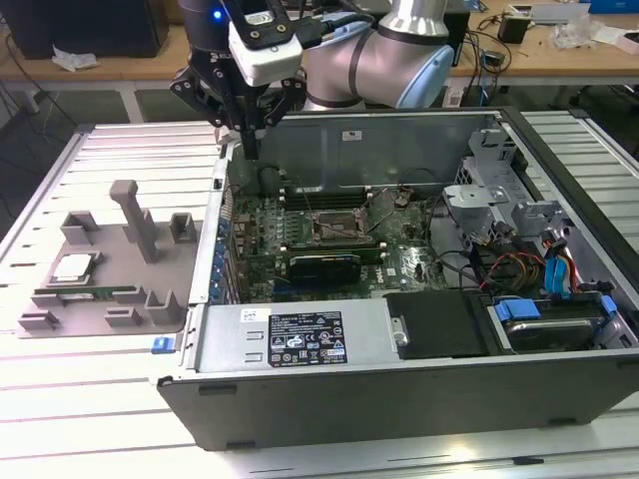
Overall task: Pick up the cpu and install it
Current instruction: 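Reach for the cpu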
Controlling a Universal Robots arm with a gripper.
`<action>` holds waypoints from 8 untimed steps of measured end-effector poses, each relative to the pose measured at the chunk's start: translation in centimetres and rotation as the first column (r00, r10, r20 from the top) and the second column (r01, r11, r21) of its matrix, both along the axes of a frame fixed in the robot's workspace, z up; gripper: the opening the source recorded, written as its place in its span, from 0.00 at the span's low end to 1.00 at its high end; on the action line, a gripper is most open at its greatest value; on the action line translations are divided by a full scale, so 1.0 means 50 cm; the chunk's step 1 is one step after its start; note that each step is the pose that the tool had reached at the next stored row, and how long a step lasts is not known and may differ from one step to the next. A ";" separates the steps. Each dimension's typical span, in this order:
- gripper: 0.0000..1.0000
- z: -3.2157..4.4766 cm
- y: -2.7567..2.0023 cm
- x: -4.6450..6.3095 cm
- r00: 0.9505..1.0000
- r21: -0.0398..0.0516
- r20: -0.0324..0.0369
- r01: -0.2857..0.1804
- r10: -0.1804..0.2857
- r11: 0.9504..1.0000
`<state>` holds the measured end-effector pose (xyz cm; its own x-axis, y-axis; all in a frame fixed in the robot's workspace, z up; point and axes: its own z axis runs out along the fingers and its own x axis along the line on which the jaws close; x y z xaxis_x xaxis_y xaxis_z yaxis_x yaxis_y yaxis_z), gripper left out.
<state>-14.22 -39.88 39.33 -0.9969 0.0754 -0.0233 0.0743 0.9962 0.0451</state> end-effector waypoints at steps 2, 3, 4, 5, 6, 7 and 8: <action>0.11 0.000 0.0000 -0.010 1.000 0.000 0.000 0.000 0.000 1.000; 0.11 0.000 0.0000 -0.015 1.000 0.000 0.000 0.000 0.000 1.000; 0.11 0.000 0.0000 -0.017 1.000 0.000 0.000 0.000 0.000 1.000; 0.11 0.000 0.0000 -0.020 1.000 0.000 0.000 0.000 0.000 1.000; 0.11 0.000 0.0000 -0.023 1.000 0.000 0.000 0.000 0.000 1.000; 0.11 0.000 0.0000 -0.026 1.000 0.000 0.000 0.000 0.000 1.000; 0.11 0.000 0.0000 -0.031 1.000 0.000 0.000 0.000 0.000 1.000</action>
